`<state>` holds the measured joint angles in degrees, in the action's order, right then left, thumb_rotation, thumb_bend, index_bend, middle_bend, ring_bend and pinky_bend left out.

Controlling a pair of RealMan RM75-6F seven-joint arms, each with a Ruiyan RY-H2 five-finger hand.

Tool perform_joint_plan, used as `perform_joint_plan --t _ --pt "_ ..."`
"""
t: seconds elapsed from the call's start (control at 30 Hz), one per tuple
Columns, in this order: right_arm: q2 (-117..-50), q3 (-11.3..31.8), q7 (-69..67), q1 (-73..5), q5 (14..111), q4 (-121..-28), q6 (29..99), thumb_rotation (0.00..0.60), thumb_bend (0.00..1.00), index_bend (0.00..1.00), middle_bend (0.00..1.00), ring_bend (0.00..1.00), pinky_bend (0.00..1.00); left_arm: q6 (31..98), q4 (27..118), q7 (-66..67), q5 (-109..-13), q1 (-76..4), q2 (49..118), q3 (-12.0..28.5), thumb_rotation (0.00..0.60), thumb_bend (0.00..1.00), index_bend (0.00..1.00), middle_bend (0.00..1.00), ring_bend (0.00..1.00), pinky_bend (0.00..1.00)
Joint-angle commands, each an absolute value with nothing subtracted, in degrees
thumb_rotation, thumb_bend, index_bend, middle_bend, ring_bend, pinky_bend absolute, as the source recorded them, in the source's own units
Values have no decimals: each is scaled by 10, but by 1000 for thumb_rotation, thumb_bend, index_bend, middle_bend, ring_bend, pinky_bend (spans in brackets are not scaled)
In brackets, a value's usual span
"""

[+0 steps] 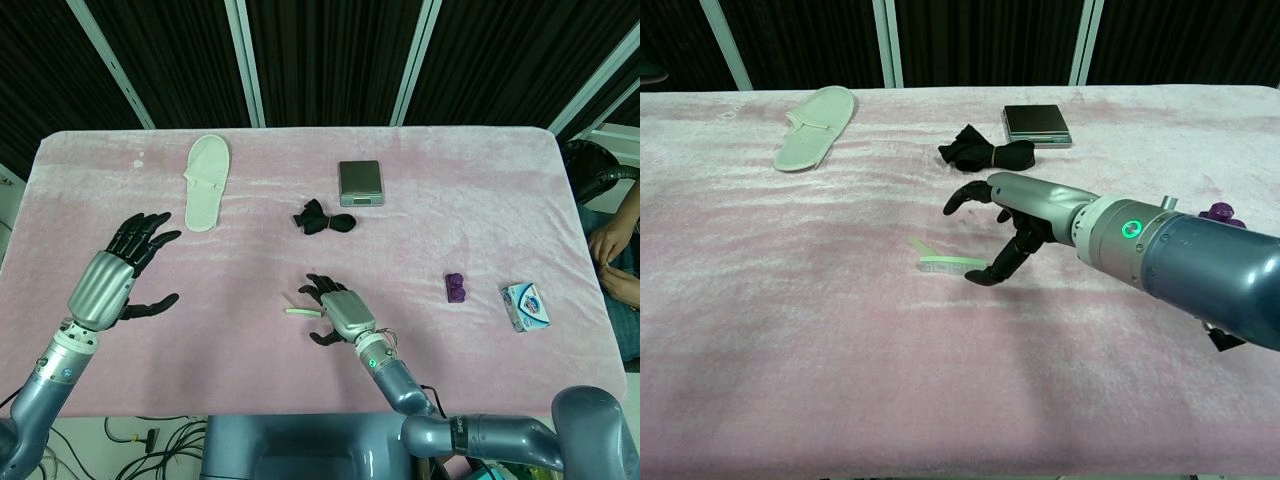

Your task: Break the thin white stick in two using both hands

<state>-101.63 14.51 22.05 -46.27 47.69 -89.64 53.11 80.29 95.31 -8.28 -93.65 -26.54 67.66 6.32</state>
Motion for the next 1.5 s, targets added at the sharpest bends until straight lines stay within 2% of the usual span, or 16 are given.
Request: perform_joint_plan --t 0.03,0.2,0.47,0.83,1.13,1.5 --pt "-1034 142 224 -469 475 -875 536 600 298 253 0 0 128 801 947 -87 -935 -265 677 63 600 202 147 26 0 0" --pt "-1066 139 216 -473 466 -833 533 600 297 314 0 0 128 801 934 -95 -931 -263 678 62 600 203 147 26 0 0" --pt "-1094 146 212 -475 465 -794 544 600 293 345 0 0 128 810 926 -102 -931 -258 676 65 600 202 147 26 0 0" --pt "-1130 156 207 -473 461 -749 557 600 297 482 0 0 128 814 926 -101 -935 -255 675 63 600 202 147 26 0 0" --pt "-1144 157 205 -469 467 -715 553 600 310 514 0 0 128 810 926 -94 -934 -256 677 63 600 203 147 26 0 0" --pt "-1153 153 202 -464 490 -697 549 600 396 599 0 0 128 812 934 -80 -942 -257 677 62 600 203 147 26 0 0"
